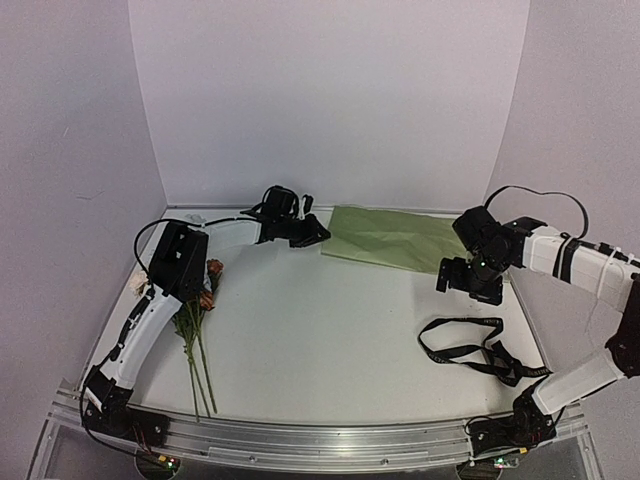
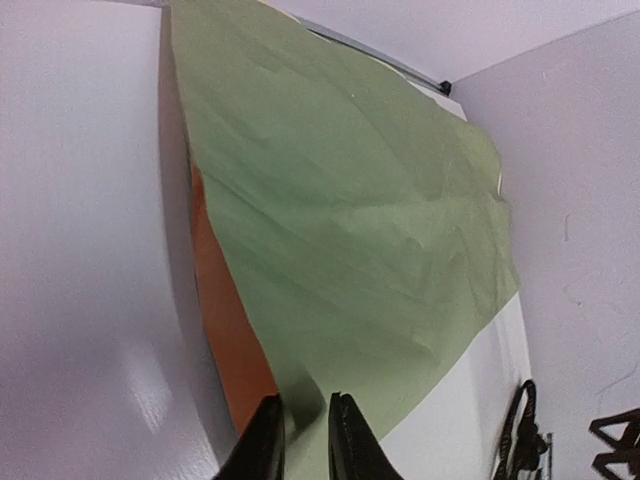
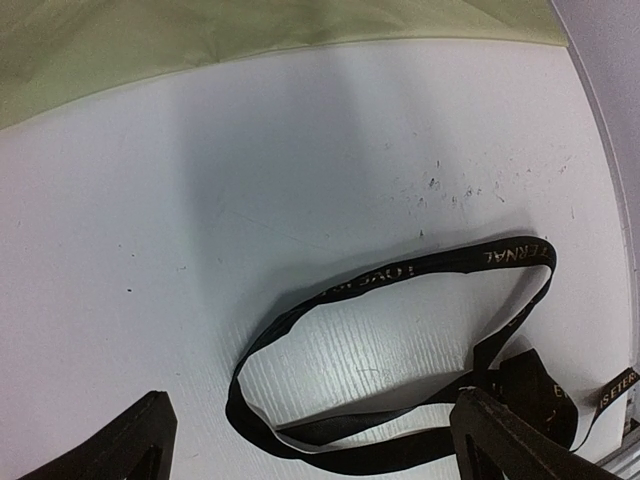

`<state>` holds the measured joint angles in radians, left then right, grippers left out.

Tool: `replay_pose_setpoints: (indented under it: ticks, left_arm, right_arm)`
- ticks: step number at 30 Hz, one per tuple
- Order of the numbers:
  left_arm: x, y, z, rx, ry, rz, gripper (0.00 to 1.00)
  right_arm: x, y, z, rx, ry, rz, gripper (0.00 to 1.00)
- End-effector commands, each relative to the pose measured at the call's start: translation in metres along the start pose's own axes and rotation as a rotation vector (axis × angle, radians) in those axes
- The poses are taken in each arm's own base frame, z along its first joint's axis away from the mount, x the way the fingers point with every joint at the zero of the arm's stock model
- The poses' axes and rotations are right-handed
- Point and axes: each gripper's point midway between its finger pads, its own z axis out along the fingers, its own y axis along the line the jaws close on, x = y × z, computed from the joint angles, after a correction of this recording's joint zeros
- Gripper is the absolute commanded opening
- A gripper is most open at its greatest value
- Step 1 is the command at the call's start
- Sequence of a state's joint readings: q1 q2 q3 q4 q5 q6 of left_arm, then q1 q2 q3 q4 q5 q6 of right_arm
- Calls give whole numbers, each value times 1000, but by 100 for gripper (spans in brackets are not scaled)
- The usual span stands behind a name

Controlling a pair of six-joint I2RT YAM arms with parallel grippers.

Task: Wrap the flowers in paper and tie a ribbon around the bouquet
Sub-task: Move the folded wrapping paper to the center of the board.

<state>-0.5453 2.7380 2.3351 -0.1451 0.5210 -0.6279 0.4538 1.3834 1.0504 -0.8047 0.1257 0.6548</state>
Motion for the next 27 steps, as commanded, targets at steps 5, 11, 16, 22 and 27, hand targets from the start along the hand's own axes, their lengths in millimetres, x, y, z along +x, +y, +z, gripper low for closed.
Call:
replay_pose_setpoints:
  ticks: [5,11,16,22,27]
  left_arm:
    - [-18,-40,-27,85,-89,27,0]
    - [-20,-52,-76,21,-179,15,0]
    - [20,-42,-122,-44,-184,-45,0]
    - [79,-48,-164,-78,-143,-74,0]
    - [134,-65,-181,-102,-73,-38,0]
  right_arm:
    - [-3,-6,-5,4,-28,11,98]
    - [-3,-6,1,21,-16,0,98]
    - [-6,0,8,22,-8,-2,98]
    - [-10,1,25,15,3,45,98]
    - [-14,0,47,-9,36,132,98]
